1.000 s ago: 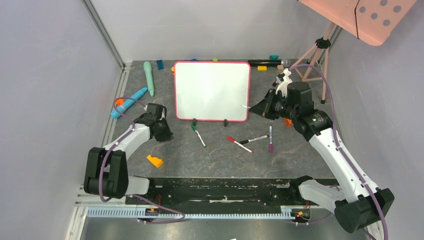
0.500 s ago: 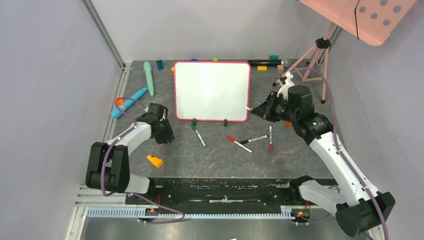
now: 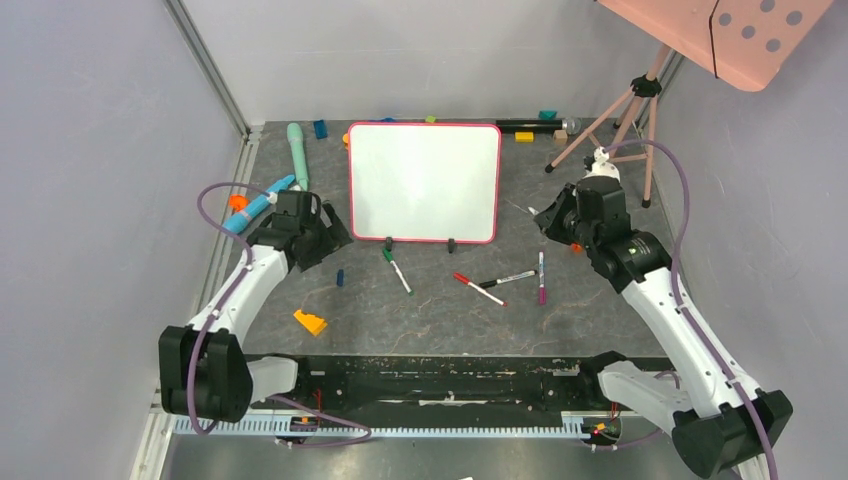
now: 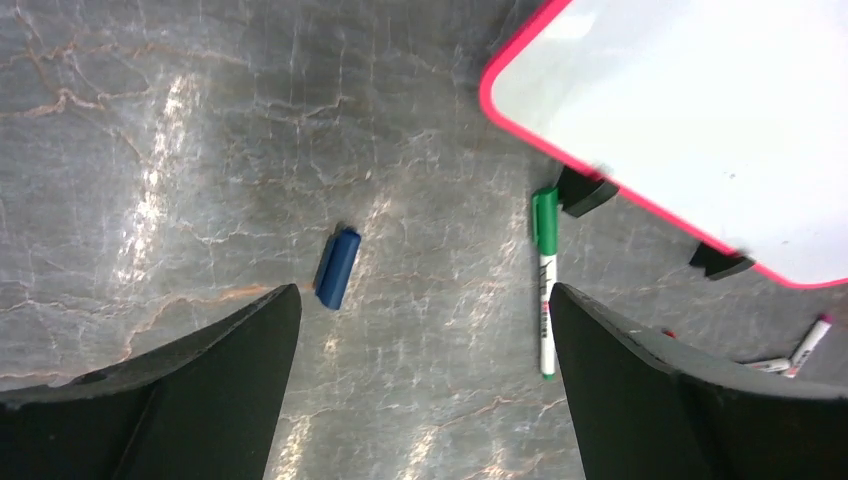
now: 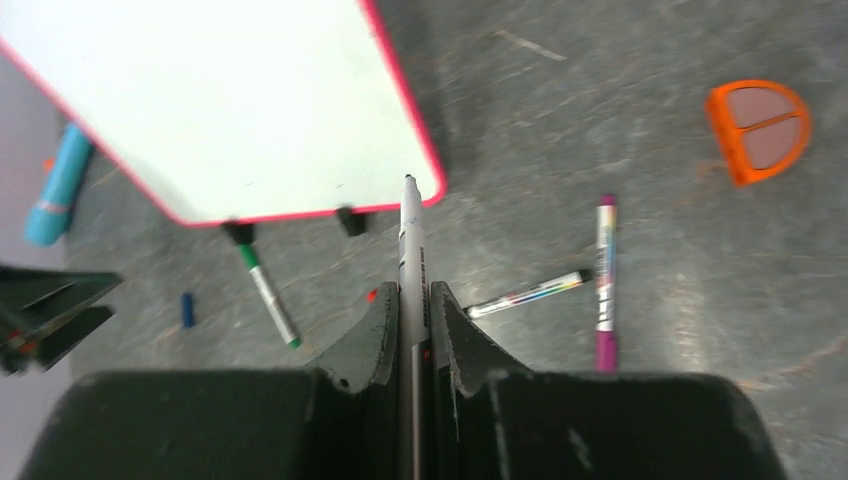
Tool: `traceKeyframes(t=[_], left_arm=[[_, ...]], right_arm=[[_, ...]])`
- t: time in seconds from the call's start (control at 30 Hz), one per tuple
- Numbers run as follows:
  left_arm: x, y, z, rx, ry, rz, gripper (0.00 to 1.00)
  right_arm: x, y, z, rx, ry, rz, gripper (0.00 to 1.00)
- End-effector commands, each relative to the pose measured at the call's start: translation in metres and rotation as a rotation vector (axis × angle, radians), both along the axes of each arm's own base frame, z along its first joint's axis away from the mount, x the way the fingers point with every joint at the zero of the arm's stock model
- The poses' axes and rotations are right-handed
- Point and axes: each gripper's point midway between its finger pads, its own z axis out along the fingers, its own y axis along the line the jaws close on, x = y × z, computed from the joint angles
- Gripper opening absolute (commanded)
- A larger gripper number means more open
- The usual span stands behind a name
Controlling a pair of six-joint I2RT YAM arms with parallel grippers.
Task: Write a sentence on the whiteboard
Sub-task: Place the pen cap at the center of the board, then move the whiteboard to the center of the board.
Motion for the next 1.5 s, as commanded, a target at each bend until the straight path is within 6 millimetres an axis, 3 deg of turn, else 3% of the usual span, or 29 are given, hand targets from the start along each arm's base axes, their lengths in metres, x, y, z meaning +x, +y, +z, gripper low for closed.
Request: traceKeyframes(t=[0.0, 0.23, 0.43, 0.5, 0.73, 0.87, 1.03, 1.27, 1.47], left_arm=[[0.043, 0.002, 0.038, -0.082, -0.128, 0.088, 0.98], [0.094, 0.018, 0.065, -0.198, -0.208, 0.011, 0.97], [0.145, 0.001, 0.074, -0.400, -0.304, -0.144, 0.97], [0.161, -0.001, 0.074, -0.441, -0.336, -0.174, 0.96], [0.206, 0.014, 0.046, -0.473, -0.321, -0.161, 0.95], [0.224, 0.006, 0.048, -0.587, -0.351, -0.180, 0.85], [0.216, -0.013, 0.083, -0.721, -0.551, -0.365, 0.83], [0.202, -0.025, 0.077, -0.778, -0.605, -0.483, 0.80], [0.206, -0.039, 0.060, -0.874, -0.559, -0.542, 0.64]], right_arm=[[0.020, -0.033, 0.007, -0.156, -0.034, -0.139, 0.00], [0.054, -0.034, -0.009, -0.253, 0.014, -0.162, 0.00], [0.102, -0.026, -0.022, -0.306, 0.044, -0.145, 0.00], [0.116, -0.022, -0.029, -0.292, 0.072, -0.133, 0.00], [0.164, 0.003, -0.060, -0.151, 0.133, -0.047, 0.00], [0.181, 0.020, -0.074, -0.076, 0.172, -0.011, 0.00], [0.190, 0.032, -0.080, -0.030, 0.176, 0.026, 0.00], [0.192, 0.036, -0.089, -0.023, 0.185, 0.037, 0.00], [0.198, 0.037, -0.084, -0.018, 0.170, 0.039, 0.00]])
